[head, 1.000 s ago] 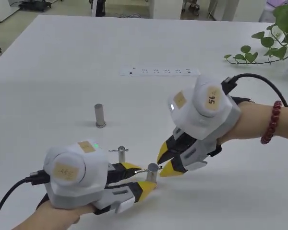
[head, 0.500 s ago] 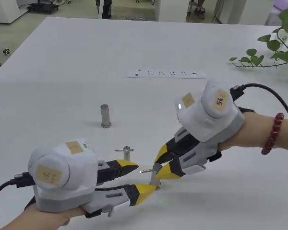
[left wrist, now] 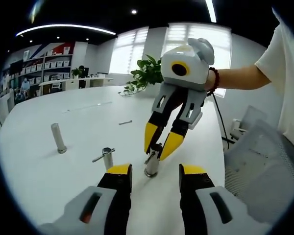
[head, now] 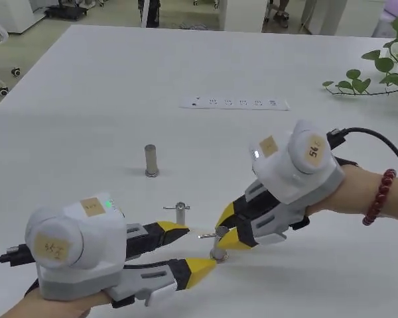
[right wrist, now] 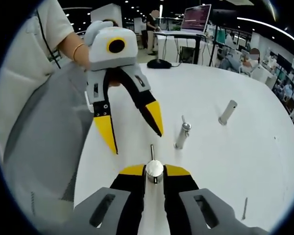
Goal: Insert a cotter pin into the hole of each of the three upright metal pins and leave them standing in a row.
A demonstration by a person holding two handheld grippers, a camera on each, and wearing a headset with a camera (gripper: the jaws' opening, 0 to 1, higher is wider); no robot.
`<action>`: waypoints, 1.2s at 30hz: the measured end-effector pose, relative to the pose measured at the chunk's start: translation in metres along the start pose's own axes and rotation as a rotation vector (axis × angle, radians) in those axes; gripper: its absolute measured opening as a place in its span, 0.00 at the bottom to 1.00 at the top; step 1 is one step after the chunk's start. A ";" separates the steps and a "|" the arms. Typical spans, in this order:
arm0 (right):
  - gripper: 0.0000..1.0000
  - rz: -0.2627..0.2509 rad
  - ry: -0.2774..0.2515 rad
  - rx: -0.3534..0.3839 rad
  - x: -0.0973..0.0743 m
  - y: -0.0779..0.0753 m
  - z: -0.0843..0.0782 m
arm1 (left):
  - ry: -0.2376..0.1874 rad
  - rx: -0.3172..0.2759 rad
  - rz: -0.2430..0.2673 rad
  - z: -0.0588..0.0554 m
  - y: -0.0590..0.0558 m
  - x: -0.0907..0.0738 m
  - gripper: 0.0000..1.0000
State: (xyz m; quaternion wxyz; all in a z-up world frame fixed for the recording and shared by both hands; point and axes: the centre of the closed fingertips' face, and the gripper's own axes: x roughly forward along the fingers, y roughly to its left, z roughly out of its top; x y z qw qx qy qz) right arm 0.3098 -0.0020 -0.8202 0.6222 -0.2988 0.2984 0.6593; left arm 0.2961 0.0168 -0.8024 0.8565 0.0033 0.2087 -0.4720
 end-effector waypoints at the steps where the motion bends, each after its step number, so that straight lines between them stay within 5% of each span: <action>1: 0.14 -0.003 0.000 -0.001 0.000 0.000 0.000 | -0.001 0.000 0.002 0.000 0.000 -0.002 0.37; 13: 0.13 -0.030 0.013 0.005 -0.002 -0.005 -0.001 | -0.002 0.005 0.028 -0.001 0.000 -0.014 0.39; 36: 0.13 -0.105 0.039 0.023 -0.012 -0.043 -0.006 | -0.009 -0.009 0.085 -0.003 0.006 -0.029 0.39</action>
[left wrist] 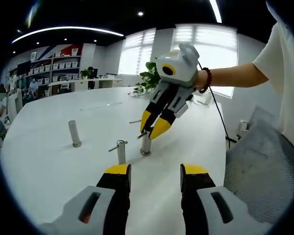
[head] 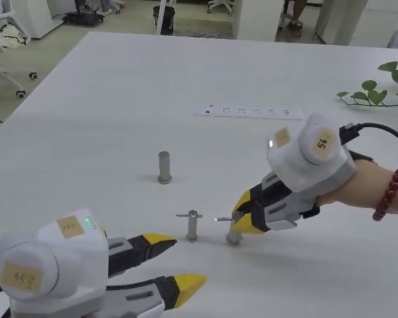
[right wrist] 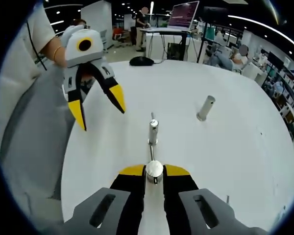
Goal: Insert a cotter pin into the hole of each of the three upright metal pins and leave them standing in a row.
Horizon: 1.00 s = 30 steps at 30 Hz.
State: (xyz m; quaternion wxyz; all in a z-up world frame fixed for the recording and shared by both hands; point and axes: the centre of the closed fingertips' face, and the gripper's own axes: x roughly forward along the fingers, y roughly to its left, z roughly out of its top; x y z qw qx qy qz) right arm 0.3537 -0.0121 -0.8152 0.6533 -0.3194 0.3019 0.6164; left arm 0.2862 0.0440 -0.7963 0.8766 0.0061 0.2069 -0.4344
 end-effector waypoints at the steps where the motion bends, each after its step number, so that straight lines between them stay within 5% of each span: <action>1: 0.13 -0.001 0.002 -0.001 0.000 -0.001 0.000 | 0.000 0.000 0.001 0.000 0.000 0.000 0.39; 30: 0.15 0.030 -0.011 0.092 -0.001 0.000 -0.003 | -0.002 -0.003 0.003 0.001 0.000 0.000 0.40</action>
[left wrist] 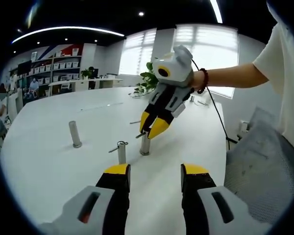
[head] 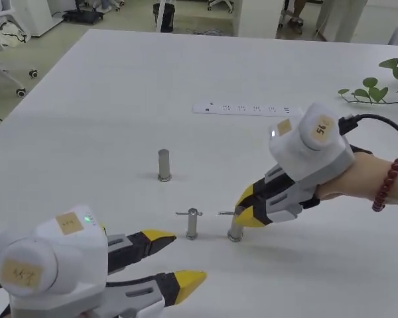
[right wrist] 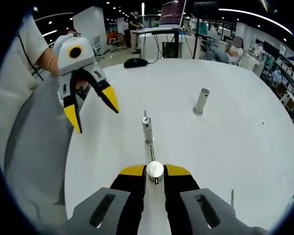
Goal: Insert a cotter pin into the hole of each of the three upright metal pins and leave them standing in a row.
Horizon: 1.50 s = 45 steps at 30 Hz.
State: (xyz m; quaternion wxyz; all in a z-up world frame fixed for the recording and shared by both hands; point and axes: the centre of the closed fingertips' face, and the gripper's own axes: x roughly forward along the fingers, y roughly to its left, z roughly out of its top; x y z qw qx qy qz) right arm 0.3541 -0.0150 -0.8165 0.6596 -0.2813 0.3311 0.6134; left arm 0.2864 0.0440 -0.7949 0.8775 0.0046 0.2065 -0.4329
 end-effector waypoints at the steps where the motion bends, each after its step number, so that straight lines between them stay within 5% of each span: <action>1: 0.17 0.001 0.001 0.001 0.000 0.000 -0.001 | -0.002 0.001 0.000 0.001 0.000 0.000 0.41; 6: 0.22 -0.003 -0.009 0.019 -0.001 0.001 0.000 | -0.001 0.000 0.007 0.001 0.002 -0.001 0.43; 13: 0.31 -0.013 -0.108 0.112 -0.006 -0.007 0.024 | 0.000 -0.010 0.019 0.000 0.005 -0.006 0.48; 20: 0.33 -0.031 -0.145 0.106 -0.002 -0.016 0.042 | -0.008 -0.035 0.028 0.001 0.008 -0.010 0.53; 36: 0.33 -0.113 -0.281 0.096 0.026 -0.060 0.085 | -0.034 -0.041 0.054 0.007 0.010 -0.018 0.64; 45: 0.33 -0.173 -0.349 0.141 0.047 -0.087 0.095 | -0.036 -0.059 0.087 0.005 0.016 -0.022 0.66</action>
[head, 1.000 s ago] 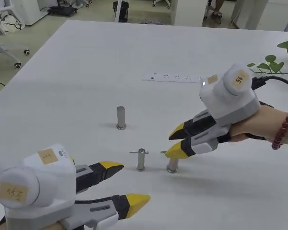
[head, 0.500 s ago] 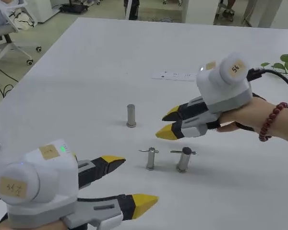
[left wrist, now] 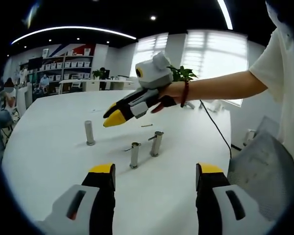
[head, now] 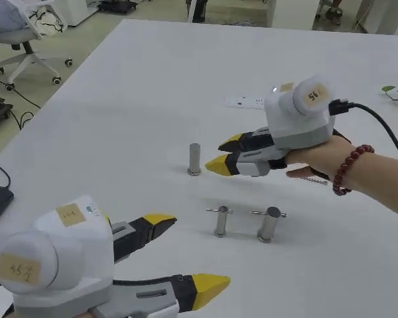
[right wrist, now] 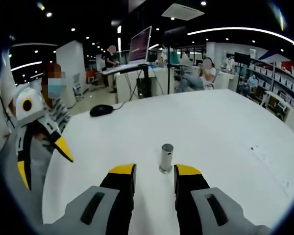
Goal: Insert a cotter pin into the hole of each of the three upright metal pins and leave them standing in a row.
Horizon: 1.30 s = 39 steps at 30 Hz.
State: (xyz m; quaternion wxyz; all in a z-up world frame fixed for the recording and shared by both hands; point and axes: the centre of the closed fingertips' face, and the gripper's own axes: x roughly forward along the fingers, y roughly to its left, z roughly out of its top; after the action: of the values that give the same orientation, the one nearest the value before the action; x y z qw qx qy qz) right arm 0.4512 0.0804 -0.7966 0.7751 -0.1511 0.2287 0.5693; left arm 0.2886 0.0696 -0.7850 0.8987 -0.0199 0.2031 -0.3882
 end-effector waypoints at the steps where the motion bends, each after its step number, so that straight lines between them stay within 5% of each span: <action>1: 0.33 -0.006 -0.004 0.001 0.003 -0.002 0.000 | 0.003 0.001 0.002 0.000 0.001 0.000 0.66; 17: 0.30 -0.011 -0.071 0.030 0.044 -0.015 0.001 | 0.008 -0.006 0.026 -0.003 0.007 0.000 0.63; 39: 0.16 -0.001 -0.092 0.070 0.051 -0.014 0.005 | 0.007 0.012 0.030 -0.001 0.009 0.000 0.63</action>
State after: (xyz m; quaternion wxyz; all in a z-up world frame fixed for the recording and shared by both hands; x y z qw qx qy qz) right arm 0.4783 0.1202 -0.8200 0.7900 -0.0976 0.2125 0.5667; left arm 0.2943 0.0762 -0.7876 0.9037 -0.0102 0.2040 -0.3762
